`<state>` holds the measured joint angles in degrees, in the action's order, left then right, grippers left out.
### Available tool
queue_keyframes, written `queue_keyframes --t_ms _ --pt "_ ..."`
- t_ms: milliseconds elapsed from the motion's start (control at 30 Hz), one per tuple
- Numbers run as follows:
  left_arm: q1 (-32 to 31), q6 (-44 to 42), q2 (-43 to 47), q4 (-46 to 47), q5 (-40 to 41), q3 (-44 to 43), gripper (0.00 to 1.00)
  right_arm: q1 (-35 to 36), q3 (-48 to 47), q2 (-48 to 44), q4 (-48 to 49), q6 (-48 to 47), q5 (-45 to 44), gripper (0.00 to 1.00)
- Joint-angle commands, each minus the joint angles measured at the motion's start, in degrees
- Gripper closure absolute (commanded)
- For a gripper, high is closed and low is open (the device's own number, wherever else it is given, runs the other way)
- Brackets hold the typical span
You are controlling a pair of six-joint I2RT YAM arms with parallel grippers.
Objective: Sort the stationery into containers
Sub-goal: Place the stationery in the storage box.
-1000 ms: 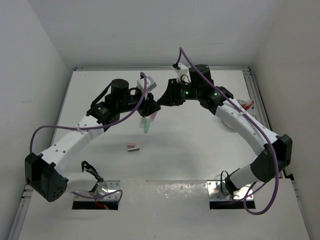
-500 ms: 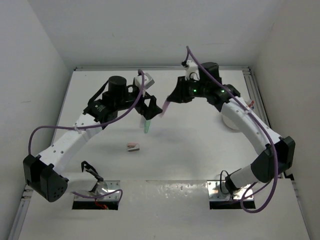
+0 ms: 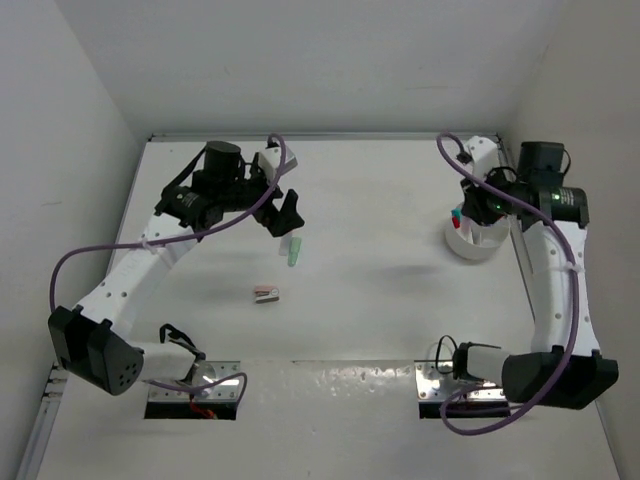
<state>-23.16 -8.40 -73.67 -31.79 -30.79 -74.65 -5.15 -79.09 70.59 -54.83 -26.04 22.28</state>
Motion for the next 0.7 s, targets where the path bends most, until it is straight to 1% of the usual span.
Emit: queue_keyframes --t_ms 0,100,233,267,433,567,667 --pt "0.8 -1.2 0.3 0.8 -2.1 0.6 0.00 -6.3 1.6 -1.2 -5.2 -19.1 -1.8 1.00" --pt "1.2 -1.6 0.4 1.2 -2.3 1.7 0.00 -12.5 1.3 0.6 -5.4 -24.0 -1.3 1.00" --pt "1.9 -1.4 0.4 2.5 -3.2 2.8 0.00 -20.2 3.5 2.1 -1.2 -26.2 2.8 1.00" --pt "2.0 -1.3 0.3 2.9 -3.6 3.2 0.00 -21.0 4.0 2.5 -0.5 -26.2 4.6 1.00" --pt "2.4 -1.2 -0.5 3.2 -3.9 3.1 0.00 -23.1 7.2 3.5 3.1 -26.2 7.6 1.00" --pt "2.7 -1.2 -1.0 3.3 -3.6 2.8 0.01 -23.6 9.4 3.7 5.6 -25.9 11.0 1.00" --pt "3.0 -1.2 -1.5 3.3 -3.6 2.8 0.01 -23.4 10.6 3.6 7.6 -26.2 11.6 1.00"
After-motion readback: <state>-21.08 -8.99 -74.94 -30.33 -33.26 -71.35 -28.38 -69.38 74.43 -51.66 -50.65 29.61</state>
